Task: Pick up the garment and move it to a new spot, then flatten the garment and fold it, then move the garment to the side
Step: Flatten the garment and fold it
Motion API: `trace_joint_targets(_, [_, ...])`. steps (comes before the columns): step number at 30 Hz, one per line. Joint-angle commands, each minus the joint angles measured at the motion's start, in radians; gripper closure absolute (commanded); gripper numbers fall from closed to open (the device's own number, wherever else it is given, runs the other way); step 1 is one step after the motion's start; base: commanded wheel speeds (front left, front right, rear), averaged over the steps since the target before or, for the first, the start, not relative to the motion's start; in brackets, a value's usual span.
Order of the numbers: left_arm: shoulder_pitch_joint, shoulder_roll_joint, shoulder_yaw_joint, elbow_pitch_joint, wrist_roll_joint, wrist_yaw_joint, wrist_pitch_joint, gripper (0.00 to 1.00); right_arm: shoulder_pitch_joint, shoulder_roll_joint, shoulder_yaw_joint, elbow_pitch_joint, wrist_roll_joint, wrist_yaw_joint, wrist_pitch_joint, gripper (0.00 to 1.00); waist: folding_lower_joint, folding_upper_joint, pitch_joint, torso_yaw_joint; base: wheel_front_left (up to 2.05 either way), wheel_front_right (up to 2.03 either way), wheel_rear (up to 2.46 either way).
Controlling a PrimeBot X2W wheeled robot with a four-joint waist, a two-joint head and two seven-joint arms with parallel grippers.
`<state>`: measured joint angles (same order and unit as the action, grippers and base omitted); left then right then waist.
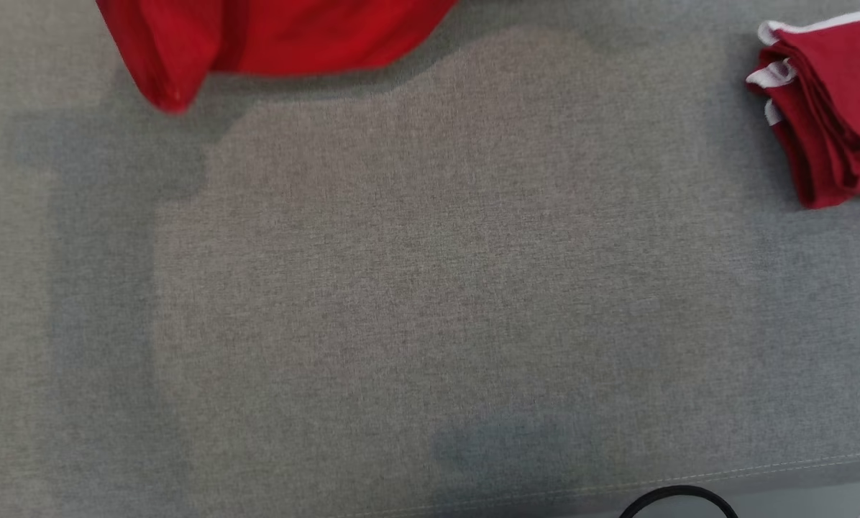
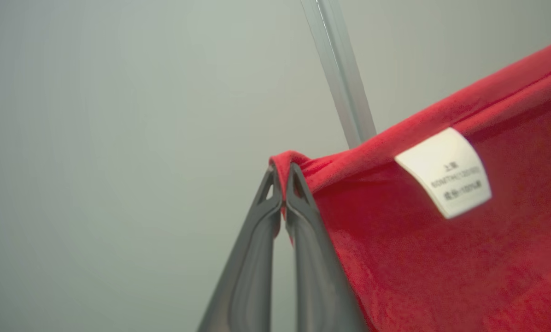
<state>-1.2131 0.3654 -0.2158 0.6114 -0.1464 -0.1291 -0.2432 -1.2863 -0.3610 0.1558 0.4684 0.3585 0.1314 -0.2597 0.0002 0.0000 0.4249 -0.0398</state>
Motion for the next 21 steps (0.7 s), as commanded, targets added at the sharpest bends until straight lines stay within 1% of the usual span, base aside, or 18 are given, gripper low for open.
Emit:
trace_joint_targets(1, [-0.139,0.028,-0.016,0.034,0.040,-0.001,0.010,1.00,-0.136,-0.020,-0.013,0.057,-0.059,-0.002,0.002,1.00,-0.0002,0.0000,0.220,0.008,0.00,0.00,0.00])
trace_joint_targets(2, [-0.139,0.028,-0.016,0.034,0.040,-0.001,0.010,1.00,-0.136,-0.020,-0.013,0.057,-0.059,-0.002,0.002,1.00,-0.0002,0.0000,0.220,0.008,0.00,0.00,0.00])
trace_joint_targets(5, [-0.322,0.032,-0.034,0.073,0.082,0.014,0.003,1.00,-0.325,-0.033,-0.037,0.140,-0.148,-0.002,0.001,1.00,-0.0002,0.0000,0.253,0.003,0.00,0.00,0.00])
trace_joint_targets(9, [-0.483,0.020,-0.053,0.120,0.119,0.039,-0.012,1.00,-0.476,-0.004,-0.100,0.204,-0.239,-0.002,-0.003,1.00,-0.0002,0.0000,0.284,-0.007,0.00,0.00,0.00])
trace_joint_targets(11, [-0.515,0.009,-0.054,0.143,0.120,0.050,-0.016,1.00,-0.519,-0.001,-0.143,0.186,-0.283,-0.002,-0.005,1.00,-0.0002,0.0000,0.294,-0.007,0.00,0.00,0.00])
trace_joint_targets(13, [-0.548,0.012,-0.048,0.149,0.124,0.071,-0.021,1.00,-0.551,0.000,-0.197,0.138,-0.323,-0.002,-0.005,1.00,-0.0002,0.0000,0.306,-0.007,0.00,0.00,0.00])
trace_joint_targets(16, [-0.541,0.022,-0.042,0.124,0.114,0.076,-0.021,1.00,-0.543,0.019,-0.248,0.056,-0.367,-0.002,-0.005,1.00,-0.0002,0.0000,0.333,-0.013,0.00,0.00,0.00])
trace_joint_targets(18, [-0.478,0.026,-0.041,0.121,0.105,0.070,-0.019,1.00,-0.494,0.028,-0.263,0.043,-0.369,-0.002,-0.005,1.00,-0.0002,0.0000,0.347,-0.017,0.00,0.00,0.00])
trace_joint_targets(21, [-0.397,0.033,-0.029,0.113,0.090,0.079,-0.019,1.00,-0.423,0.024,-0.266,0.034,-0.343,-0.002,-0.005,1.00,-0.0002,0.0000,0.357,-0.020,0.00,0.00,0.00])
